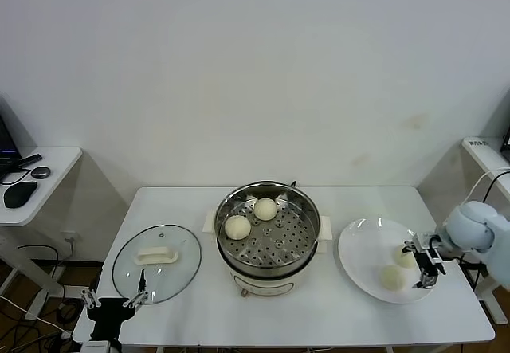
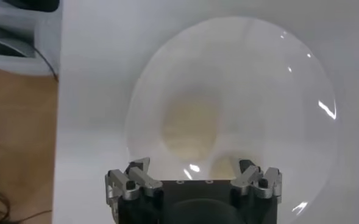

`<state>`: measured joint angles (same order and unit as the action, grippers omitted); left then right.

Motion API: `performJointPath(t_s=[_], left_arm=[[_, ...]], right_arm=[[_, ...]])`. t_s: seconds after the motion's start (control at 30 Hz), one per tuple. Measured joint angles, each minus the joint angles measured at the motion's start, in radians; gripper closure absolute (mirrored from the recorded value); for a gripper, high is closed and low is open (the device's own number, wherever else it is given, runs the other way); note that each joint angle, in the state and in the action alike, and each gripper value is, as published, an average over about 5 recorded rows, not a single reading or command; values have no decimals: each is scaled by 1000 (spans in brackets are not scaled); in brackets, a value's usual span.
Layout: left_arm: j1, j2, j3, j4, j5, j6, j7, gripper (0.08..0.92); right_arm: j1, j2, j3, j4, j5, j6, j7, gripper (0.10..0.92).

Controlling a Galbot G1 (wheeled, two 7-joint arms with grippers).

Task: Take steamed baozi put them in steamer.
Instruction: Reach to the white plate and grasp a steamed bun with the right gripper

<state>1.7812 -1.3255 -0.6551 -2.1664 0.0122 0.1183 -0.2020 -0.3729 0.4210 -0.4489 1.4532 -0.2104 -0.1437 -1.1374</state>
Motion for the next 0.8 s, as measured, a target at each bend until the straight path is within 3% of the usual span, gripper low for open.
performJointPath(t_s=[0.43, 0.8], left_arm=[[1, -8, -3, -6, 5, 0, -2, 177], [-12, -5, -10, 1, 4, 0, -2, 177]], right_arm=[[-32, 69, 14, -39, -27, -15, 36, 214], [-13, 80, -4, -43, -21, -49, 22, 432]])
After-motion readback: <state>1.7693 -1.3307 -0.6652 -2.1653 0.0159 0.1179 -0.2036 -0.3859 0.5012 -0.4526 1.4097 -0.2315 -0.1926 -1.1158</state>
